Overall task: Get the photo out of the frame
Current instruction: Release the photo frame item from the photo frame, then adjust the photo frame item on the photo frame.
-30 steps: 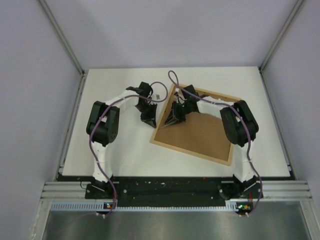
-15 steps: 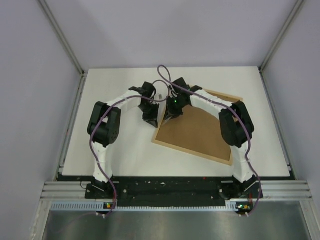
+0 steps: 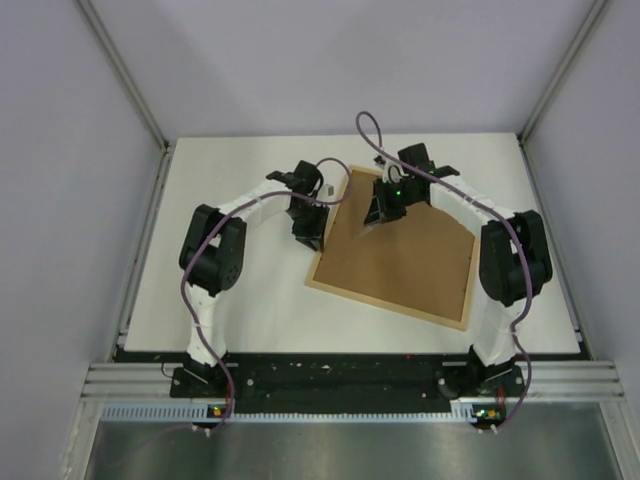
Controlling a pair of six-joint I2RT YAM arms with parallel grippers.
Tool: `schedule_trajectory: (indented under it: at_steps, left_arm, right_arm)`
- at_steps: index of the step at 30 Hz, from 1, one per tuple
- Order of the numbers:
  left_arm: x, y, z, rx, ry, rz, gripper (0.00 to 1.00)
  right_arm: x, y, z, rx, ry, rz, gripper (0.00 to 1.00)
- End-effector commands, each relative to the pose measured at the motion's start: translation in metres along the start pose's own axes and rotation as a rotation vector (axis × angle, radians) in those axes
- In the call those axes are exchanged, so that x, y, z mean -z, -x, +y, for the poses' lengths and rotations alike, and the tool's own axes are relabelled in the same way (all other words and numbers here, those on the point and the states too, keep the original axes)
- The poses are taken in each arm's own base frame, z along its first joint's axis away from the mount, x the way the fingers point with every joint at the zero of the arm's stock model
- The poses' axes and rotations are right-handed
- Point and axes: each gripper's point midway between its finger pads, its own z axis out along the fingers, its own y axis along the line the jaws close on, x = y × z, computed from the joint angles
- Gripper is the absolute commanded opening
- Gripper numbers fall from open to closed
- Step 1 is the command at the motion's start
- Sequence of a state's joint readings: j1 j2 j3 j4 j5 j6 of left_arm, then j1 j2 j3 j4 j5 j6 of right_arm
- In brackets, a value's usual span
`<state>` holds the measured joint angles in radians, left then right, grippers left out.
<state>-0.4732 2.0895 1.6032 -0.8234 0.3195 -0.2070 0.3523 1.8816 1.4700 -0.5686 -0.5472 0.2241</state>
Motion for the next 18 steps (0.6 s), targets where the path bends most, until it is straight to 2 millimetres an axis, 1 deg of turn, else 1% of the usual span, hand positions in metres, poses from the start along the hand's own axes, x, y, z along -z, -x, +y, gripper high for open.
schedule_trajectory:
  at_steps: [1,2,5,10,11,14,18]
  left_arm:
    - [0.018,0.017,-0.011,-0.063,0.035,-0.073,0.30]
    - [0.016,0.017,-0.013,-0.076,0.048,-0.071,0.30]
    - [0.015,0.012,-0.013,-0.114,0.110,-0.069,0.29]
    - [0.012,0.008,-0.009,-0.189,0.262,-0.075,0.29]
    - [0.014,0.009,-0.003,-0.191,0.308,-0.085,0.29]
    - [0.020,0.012,0.003,-0.204,0.390,-0.111,0.31]
    - [0.030,0.012,0.001,-0.231,0.440,-0.155,0.44]
  right_arm:
    - [-0.015,-0.026,-0.009,0.081,0.000,0.040,0.00]
    - [-0.022,-0.034,-0.017,0.062,-0.006,0.060,0.00]
    - [-0.037,-0.053,-0.031,0.025,-0.024,0.095,0.00]
    - [-0.040,-0.056,-0.039,0.018,-0.048,0.074,0.00]
    - [-0.039,-0.056,-0.039,0.022,-0.049,0.070,0.00]
    - [-0.038,-0.056,-0.042,0.023,-0.057,0.062,0.00]
    - [-0.041,-0.058,-0.045,0.017,-0.061,0.068,0.00]
